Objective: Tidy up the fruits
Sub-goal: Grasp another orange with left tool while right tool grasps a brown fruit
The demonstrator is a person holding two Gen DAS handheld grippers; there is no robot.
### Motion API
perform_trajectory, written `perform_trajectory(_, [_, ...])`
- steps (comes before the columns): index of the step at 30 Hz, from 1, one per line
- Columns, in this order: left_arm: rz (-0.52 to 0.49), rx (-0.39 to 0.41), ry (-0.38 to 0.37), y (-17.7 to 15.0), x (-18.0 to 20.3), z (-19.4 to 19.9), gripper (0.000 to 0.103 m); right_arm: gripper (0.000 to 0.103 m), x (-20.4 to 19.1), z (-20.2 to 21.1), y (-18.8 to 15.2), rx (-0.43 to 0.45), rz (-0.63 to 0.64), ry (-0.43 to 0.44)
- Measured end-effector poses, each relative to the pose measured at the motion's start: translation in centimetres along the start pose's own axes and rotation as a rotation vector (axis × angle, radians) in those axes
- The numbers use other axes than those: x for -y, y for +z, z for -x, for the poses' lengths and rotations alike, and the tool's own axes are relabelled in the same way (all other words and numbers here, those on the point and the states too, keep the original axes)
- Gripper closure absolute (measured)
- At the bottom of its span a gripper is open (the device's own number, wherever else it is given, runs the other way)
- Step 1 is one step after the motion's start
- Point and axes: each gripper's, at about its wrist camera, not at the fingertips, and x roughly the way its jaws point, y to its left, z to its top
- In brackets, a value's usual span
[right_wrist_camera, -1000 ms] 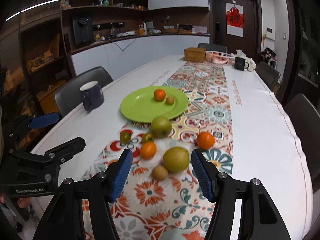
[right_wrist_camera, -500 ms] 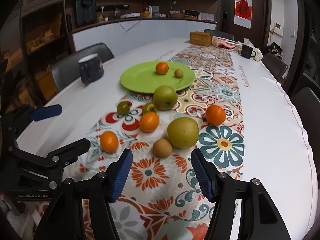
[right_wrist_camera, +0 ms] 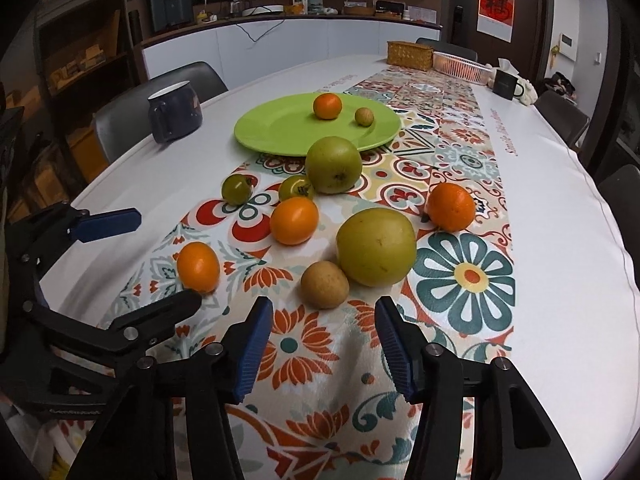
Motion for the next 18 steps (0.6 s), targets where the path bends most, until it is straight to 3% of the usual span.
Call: perform_trajectory(18, [0.052, -0.065, -0.123, 0.4, -0.2, -2.3, 0.067, 0.064, -0.1, -2.4, 0.6, -0.026, -0.011, 0.015])
